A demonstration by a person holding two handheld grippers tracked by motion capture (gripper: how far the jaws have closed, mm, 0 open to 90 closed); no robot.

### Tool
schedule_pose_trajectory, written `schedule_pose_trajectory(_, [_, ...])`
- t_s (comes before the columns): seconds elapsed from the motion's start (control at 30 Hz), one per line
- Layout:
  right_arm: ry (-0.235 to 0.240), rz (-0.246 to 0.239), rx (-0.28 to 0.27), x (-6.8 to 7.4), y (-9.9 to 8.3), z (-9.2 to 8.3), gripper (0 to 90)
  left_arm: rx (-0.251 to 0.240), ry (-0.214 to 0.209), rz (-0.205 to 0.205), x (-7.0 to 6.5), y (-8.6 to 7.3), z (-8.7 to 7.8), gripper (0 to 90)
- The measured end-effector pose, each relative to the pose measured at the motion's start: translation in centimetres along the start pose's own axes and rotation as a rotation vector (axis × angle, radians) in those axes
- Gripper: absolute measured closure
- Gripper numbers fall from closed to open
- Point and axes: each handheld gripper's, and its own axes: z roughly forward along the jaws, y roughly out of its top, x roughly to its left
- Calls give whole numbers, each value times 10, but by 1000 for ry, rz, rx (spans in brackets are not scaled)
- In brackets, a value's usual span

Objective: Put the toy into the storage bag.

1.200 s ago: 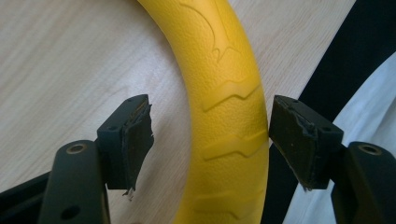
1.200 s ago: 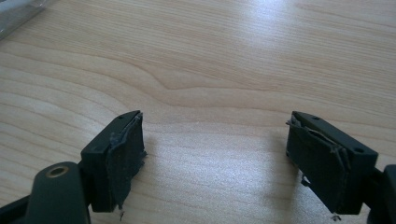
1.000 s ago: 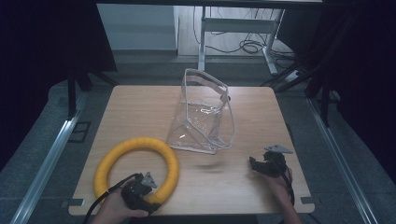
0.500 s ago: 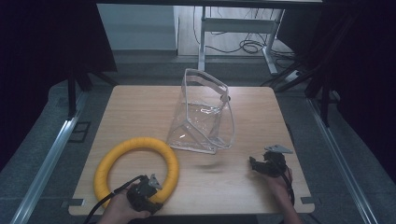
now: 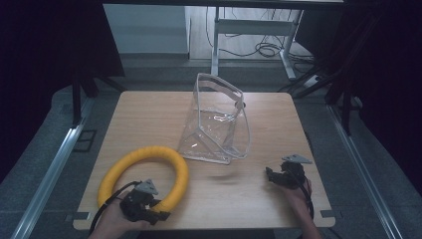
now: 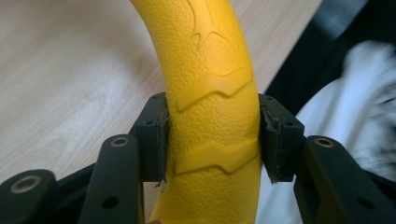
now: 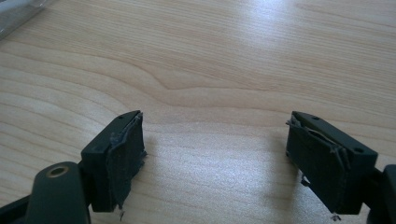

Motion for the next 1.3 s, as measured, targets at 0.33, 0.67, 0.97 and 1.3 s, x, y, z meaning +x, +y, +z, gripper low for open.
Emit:
schedule_pose_trajectory(0.33, [0, 2, 1, 0, 0, 0, 196, -301, -118, -118, 22, -2, -49, 507])
schedule_pose_trajectory(0.67, [-1, 1, 1, 0, 0, 0, 196, -472, -136, -192, 38, -4, -73, 506])
schedule_pose_trajectory(0.97, [-2, 1, 1, 0, 1, 0, 197, -646, -145, -247, 49, -1, -89, 507])
schedule_pose_trajectory(1.3, [-2, 1, 1, 0, 1, 0, 197, -798, -143, -274, 61, 2, -113, 506])
